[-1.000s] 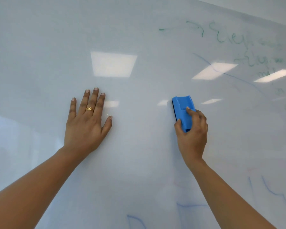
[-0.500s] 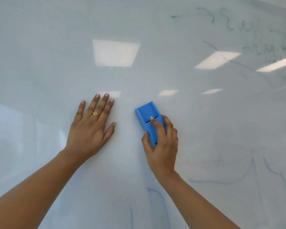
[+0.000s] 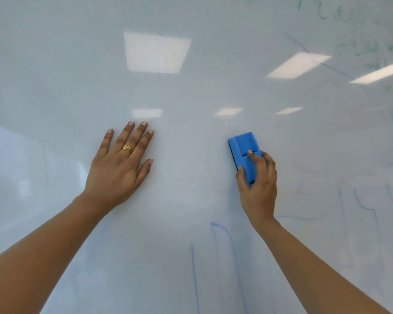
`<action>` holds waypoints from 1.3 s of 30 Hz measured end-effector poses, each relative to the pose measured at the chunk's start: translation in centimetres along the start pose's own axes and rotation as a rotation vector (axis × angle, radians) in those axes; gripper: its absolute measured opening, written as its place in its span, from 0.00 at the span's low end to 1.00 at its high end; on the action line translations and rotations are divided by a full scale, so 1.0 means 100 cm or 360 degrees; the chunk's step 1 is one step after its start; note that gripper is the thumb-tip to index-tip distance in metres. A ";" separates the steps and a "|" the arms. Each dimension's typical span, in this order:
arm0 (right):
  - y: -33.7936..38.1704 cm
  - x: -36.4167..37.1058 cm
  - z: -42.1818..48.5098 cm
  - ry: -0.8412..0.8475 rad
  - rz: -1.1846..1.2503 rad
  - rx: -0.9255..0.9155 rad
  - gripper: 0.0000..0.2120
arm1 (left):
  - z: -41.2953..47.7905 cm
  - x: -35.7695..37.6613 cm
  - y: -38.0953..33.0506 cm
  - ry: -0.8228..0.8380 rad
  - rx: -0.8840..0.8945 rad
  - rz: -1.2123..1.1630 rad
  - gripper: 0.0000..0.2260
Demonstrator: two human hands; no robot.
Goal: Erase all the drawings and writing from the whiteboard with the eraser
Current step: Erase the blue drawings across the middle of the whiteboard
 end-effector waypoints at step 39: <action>-0.034 -0.013 -0.016 -0.0187 0.0167 0.0539 0.18 | -0.015 0.006 -0.021 0.0127 -0.0061 0.0010 0.29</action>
Point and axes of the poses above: each hand's wrist, its own z-axis towards the middle knuckle, its own x-axis out of the palm, y = z × x, the point moved 9 cm from there along z, towards the middle knuckle, and after that the axes turned 11 degrees about y, right-handed, at the moved point
